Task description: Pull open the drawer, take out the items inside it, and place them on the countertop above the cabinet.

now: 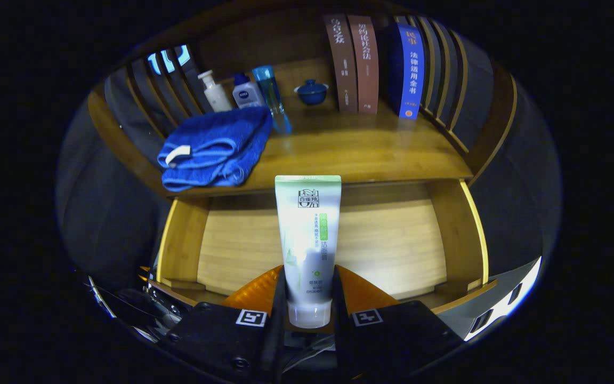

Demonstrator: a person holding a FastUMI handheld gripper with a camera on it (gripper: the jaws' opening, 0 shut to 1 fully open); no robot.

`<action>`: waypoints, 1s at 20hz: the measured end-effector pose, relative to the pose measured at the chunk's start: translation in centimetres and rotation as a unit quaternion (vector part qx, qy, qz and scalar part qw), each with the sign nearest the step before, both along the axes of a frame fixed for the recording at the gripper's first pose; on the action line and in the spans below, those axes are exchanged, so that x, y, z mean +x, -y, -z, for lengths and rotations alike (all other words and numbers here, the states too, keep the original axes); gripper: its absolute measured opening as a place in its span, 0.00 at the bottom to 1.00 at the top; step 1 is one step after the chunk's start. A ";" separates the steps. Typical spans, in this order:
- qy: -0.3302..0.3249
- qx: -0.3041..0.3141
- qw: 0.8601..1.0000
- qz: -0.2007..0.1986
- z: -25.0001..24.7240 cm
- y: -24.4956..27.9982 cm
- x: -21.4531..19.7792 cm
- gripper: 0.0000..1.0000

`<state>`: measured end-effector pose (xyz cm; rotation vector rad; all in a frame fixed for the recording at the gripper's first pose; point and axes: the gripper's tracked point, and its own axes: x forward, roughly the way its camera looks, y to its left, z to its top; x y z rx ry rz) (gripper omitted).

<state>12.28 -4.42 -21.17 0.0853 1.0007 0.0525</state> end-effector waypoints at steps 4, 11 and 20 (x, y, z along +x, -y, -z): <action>0.029 -0.014 0.999 -0.001 -1.9 -0.4 5.4 0.43; 0.018 -0.034 0.999 -0.002 -0.1 -1.6 15.8 0.43; -0.028 -0.030 0.999 0.022 3.4 -1.2 19.2 0.51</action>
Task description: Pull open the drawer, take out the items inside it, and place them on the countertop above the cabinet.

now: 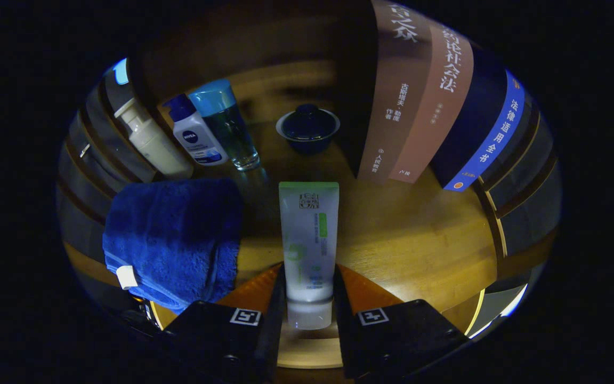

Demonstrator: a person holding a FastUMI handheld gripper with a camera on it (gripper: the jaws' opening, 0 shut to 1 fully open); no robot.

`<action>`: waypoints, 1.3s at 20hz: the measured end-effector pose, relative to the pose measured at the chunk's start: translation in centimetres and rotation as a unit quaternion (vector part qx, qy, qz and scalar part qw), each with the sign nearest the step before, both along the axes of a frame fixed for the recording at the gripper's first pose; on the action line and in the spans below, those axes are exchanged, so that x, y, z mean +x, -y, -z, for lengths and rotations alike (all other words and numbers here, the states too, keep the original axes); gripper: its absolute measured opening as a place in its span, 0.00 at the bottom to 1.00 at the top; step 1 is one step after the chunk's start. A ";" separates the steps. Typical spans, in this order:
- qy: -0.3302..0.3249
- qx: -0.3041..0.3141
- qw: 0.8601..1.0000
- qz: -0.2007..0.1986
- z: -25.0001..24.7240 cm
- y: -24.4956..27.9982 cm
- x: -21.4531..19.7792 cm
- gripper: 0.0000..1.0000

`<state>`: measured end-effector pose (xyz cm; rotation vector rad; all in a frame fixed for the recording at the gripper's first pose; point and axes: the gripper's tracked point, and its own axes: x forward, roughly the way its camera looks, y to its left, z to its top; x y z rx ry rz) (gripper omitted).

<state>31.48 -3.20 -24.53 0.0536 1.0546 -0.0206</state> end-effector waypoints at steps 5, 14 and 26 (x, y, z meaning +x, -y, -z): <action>0.024 0.007 1.000 -0.008 -1.9 -0.2 -1.2 0.93; 0.195 0.031 0.980 -0.016 -7.7 -1.2 -10.6 1.00; 0.386 -0.012 0.922 -0.024 -5.8 -1.2 -29.5 0.99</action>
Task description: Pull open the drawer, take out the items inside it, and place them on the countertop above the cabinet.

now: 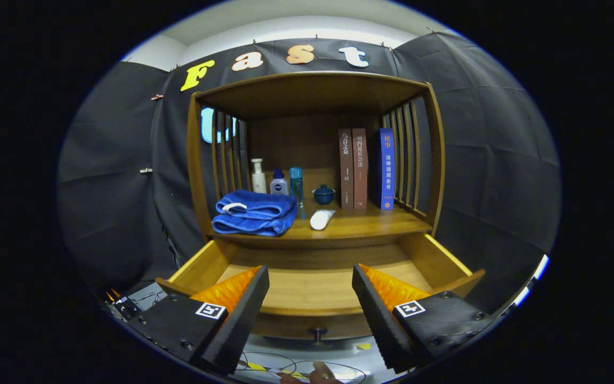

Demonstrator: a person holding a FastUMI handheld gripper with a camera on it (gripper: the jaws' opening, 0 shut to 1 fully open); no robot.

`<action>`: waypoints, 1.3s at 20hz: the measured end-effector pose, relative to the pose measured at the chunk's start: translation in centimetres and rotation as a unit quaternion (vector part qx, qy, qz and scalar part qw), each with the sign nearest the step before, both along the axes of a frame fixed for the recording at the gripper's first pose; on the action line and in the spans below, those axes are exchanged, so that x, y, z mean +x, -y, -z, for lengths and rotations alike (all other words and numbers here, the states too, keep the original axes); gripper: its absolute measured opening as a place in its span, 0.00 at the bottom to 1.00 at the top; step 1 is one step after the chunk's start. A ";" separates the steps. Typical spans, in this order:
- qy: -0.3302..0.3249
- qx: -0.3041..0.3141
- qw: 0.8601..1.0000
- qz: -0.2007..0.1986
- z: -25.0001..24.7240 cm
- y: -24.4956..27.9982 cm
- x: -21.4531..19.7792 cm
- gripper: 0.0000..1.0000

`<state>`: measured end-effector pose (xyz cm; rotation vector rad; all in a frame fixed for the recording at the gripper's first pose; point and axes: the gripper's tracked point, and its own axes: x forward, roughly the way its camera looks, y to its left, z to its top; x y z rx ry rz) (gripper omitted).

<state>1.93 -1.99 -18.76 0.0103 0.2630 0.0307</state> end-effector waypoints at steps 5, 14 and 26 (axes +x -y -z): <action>-0.020 0.019 1.000 0.009 6.0 0.1 -1.8 1.00; -0.029 0.025 0.999 0.023 8.3 0.7 0.0 1.00; -0.009 0.031 0.999 0.019 8.2 0.5 11.3 0.99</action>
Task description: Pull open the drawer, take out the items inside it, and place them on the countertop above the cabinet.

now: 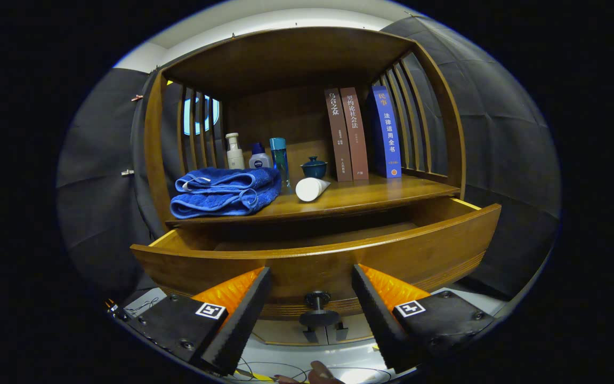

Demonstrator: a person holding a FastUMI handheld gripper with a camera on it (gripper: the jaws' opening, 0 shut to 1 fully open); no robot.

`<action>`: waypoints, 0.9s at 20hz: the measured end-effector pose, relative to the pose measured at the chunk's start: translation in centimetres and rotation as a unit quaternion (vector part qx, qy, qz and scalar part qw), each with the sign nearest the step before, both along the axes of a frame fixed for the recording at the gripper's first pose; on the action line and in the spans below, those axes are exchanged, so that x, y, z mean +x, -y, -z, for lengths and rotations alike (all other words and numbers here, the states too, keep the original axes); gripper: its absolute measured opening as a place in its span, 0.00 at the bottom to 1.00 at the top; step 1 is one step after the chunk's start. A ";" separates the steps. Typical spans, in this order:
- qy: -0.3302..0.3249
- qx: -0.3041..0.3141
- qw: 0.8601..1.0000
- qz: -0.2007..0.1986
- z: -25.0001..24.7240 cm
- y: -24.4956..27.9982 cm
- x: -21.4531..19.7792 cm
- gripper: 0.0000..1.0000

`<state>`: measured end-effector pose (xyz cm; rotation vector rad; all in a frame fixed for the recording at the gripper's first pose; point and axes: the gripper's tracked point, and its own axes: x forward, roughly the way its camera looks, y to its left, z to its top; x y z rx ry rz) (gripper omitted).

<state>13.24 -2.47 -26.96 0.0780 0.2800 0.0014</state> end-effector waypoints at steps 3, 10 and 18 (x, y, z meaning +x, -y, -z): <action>0.006 0.000 1.000 0.001 0.2 0.0 2.2 0.99; 0.012 0.000 1.000 0.002 0.5 -0.1 5.4 0.99; 0.009 0.003 1.000 0.008 0.0 0.0 7.2 0.98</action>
